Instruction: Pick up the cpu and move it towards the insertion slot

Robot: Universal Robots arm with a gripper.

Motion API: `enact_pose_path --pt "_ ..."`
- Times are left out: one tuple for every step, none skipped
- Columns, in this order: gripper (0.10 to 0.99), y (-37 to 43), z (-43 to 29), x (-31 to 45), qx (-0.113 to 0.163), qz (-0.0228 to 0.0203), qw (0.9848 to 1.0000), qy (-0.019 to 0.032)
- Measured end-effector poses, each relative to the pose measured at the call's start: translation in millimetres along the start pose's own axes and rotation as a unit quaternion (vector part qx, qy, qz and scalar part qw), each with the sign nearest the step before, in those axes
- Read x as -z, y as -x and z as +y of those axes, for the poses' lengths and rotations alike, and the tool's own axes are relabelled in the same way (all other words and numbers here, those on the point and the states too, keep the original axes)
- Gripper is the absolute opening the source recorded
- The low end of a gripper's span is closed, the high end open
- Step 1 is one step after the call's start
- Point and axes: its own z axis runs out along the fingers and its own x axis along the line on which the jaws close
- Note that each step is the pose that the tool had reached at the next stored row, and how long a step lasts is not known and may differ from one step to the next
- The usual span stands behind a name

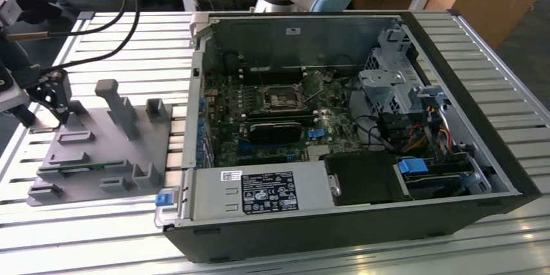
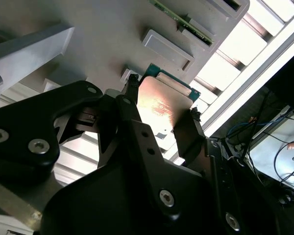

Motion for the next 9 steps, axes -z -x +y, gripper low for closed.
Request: enact_pose_path --pt "0.541 0.0 0.0 0.3 0.000 0.0000 1.0000 0.0000" --pt "0.541 0.0 0.0 0.6 0.000 0.0000 1.0000 0.0000" --pt "0.541 0.0 0.0 1.0 0.000 0.0000 1.0000 0.0000" --pt "0.541 0.0 0.0 1.3 0.000 0.0000 1.0000 0.0000" --pt "0.541 0.0 0.1 1.7 0.000 0.0000 1.0000 0.0000" --pt "0.541 0.0 0.1 2.2 0.000 0.0000 1.0000 0.0000" --pt "0.541 0.0 0.1 2.6 0.000 0.0000 1.0000 0.0000" --pt "0.541 0.0 0.1 3.0 0.000 0.0000 1.0000 0.0000" --pt "0.541 0.0 0.1 3.3 0.000 -0.0001 1.0000 0.0000"
